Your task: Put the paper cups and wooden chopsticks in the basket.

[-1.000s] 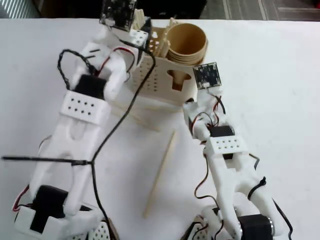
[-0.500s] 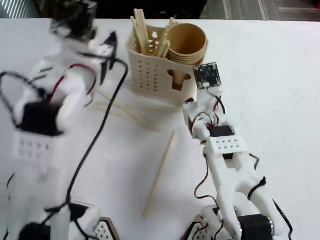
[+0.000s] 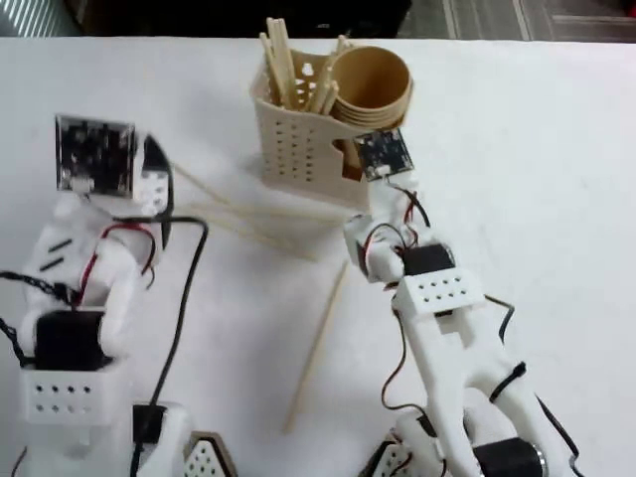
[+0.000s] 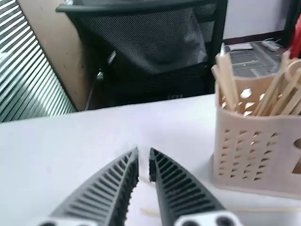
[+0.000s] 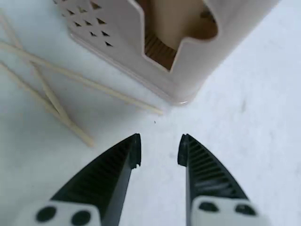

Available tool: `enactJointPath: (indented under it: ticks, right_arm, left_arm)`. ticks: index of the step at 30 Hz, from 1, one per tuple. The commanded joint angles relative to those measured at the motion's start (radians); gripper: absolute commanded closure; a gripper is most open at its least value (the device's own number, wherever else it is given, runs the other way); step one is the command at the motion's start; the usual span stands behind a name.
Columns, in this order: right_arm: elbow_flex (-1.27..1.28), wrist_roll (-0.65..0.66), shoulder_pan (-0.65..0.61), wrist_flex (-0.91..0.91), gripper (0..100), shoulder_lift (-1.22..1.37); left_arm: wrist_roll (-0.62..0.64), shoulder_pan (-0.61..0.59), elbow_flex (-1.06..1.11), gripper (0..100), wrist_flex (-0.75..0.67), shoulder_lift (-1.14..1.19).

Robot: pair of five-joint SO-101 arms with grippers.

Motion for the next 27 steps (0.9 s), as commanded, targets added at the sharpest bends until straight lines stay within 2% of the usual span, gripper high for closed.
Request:
enactJointPath:
  ticks: [1, 4, 9, 14, 18, 22, 27]
  right_arm:
    - [-0.115, -0.002, -0.053, 0.148, 85.4, -0.064]
    - [-0.196, -0.011, -0.094, 0.295, 85.4, -0.087]
    - [-0.319, -0.27, -0.145, 0.46, 85.4, -0.09]
    - [-0.305, -0.376, -0.162, 0.449, 85.4, -0.087]
    - [-0.219, -0.41, -0.16, 0.358, 85.7, -0.036]
    - [-0.199, -0.411, -0.173, 0.275, 85.7, 0.104]
    - [-0.255, -0.427, -0.186, 0.257, 85.7, 0.32]
  left_arm:
    - [-0.002, -0.051, 0.135, 94, -0.081, -0.096]
    - [-0.002, -0.085, 0.259, 94, -0.147, -0.165]
    - [-0.005, -0.099, 0.45, 94, -0.256, -0.272]
    - [-0.002, -0.099, 0.577, 94, -0.281, -0.346]
    - [0.0, -0.099, 0.646, 94, -0.281, -0.389]
    - [-0.003, -0.099, 0.697, 94, -0.281, -0.435]
    - [-0.006, -0.099, 0.744, 94, -0.281, -0.498]
